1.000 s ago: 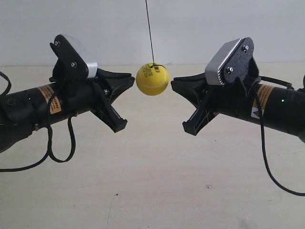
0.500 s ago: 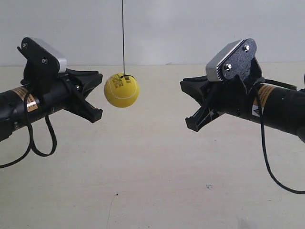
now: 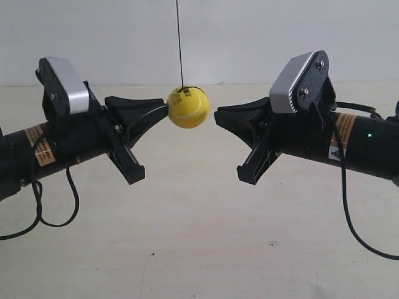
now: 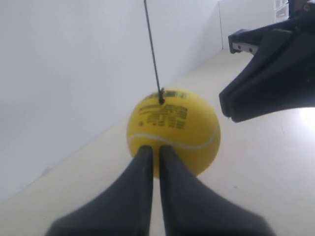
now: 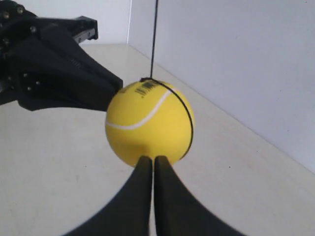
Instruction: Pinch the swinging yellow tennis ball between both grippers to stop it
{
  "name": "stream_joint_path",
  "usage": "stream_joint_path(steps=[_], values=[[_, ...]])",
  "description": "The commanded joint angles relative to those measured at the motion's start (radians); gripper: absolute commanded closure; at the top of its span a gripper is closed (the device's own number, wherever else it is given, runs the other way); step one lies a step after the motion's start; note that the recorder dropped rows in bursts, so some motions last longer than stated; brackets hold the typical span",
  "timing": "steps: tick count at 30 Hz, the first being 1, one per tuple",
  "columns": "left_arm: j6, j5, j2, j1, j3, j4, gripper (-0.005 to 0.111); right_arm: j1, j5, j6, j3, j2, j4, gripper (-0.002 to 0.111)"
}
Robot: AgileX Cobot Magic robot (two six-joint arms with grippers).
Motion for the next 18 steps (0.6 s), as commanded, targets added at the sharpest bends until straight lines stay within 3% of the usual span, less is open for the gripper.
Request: stream_joint_path(steps=[1, 18], values=[[0.014, -0.014, 0.029, 0.001, -0.003, -0.015, 0.102, 0.000, -0.009, 0.009, -0.005, -0.003, -0.006, 0.108], [0.014, -0.016, 0.028, 0.001, -0.003, -0.044, 0.102, 0.002, -0.031, 0.010, -0.005, -0.003, -0.003, 0.108]])
